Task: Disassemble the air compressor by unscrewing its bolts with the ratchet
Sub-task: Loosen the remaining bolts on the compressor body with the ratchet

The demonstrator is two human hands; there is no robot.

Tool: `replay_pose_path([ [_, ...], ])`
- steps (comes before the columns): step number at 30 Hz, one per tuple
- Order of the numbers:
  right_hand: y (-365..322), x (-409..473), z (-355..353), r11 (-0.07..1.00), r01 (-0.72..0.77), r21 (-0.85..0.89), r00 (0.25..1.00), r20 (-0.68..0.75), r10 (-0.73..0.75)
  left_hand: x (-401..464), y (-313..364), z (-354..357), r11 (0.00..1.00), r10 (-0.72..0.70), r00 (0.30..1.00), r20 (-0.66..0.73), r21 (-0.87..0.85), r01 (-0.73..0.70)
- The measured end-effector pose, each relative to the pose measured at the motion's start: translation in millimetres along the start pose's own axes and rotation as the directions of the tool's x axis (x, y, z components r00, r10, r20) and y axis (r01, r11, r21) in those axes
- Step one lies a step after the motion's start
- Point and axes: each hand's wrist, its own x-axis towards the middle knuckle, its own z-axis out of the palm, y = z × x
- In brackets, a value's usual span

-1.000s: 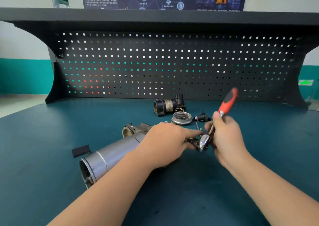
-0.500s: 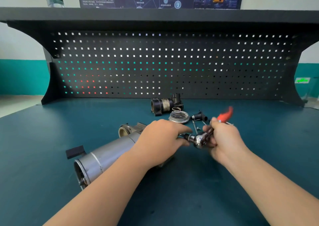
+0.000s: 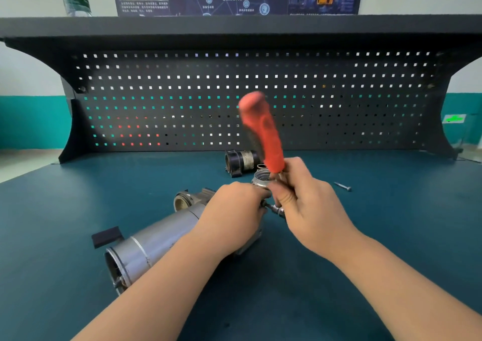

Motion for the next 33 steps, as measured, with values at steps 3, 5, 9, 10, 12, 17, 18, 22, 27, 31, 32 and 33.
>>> replay_pose_path([
  [3, 7, 3, 6, 0.909, -0.303, 0.285, 0.924, -0.146, 0.354, 3, -2, 3, 0.999, -0.002, 1.0, 0.022, 0.033, 0.001],
  [5, 17, 7, 7, 0.717, -0.558, 0.419, 0.733, -0.157, 0.662, 3, -2, 5, 0.998, 0.002, 1.0, 0.021, 0.06, -0.004],
  [9, 29, 9, 7, 0.023, -0.623, 0.782, 0.266, 0.184, 0.946, 2, -2, 8, 0.995, 0.012, 1.0, 0.018, 0.097, -0.014],
  [10, 30, 9, 6, -0.033, -0.612, 0.79, 0.244, 0.229, 0.942, 2, -2, 8, 0.996, 0.009, 1.0, 0.016, 0.086, -0.01],
  [12, 30, 9, 4, 0.033, -0.656, 0.754, 0.29, 0.211, 0.933, 2, -2, 8, 0.998, 0.007, 1.0, 0.007, 0.058, -0.007],
  [17, 25, 11, 3, 0.436, -0.698, 0.568, 0.529, -0.001, 0.848, 0, 1, 5, 0.999, -0.02, 1.0, 0.0, -0.026, 0.02],
  [18, 24, 10, 4, 0.451, -0.698, 0.556, 0.534, -0.015, 0.845, 0, 2, 5, 0.999, -0.026, 1.0, -0.001, -0.031, 0.026],
  [22, 24, 10, 2, 0.277, -0.708, 0.649, 0.396, 0.04, 0.917, -1, 3, 3, 0.999, -0.038, 0.999, -0.02, -0.031, 0.037],
  [27, 24, 10, 2, 0.207, -0.699, 0.684, 0.358, 0.085, 0.93, -2, 5, 2, 0.997, -0.068, 0.997, -0.024, -0.035, 0.067],
  [31, 26, 9, 6, 0.334, -0.711, 0.619, 0.432, 0.01, 0.902, -2, 0, 2, 0.993, -0.039, 0.999, -0.016, -0.117, 0.036],
  [32, 26, 9, 6, 0.364, -0.706, 0.608, 0.456, -0.004, 0.89, -2, -2, 1, 0.99, -0.02, 1.0, 0.01, -0.139, 0.021],
  [33, 26, 8, 6, 0.401, -0.695, 0.597, 0.486, -0.021, 0.874, -4, -3, 0, 0.989, -0.005, 0.999, 0.037, -0.145, 0.01],
])
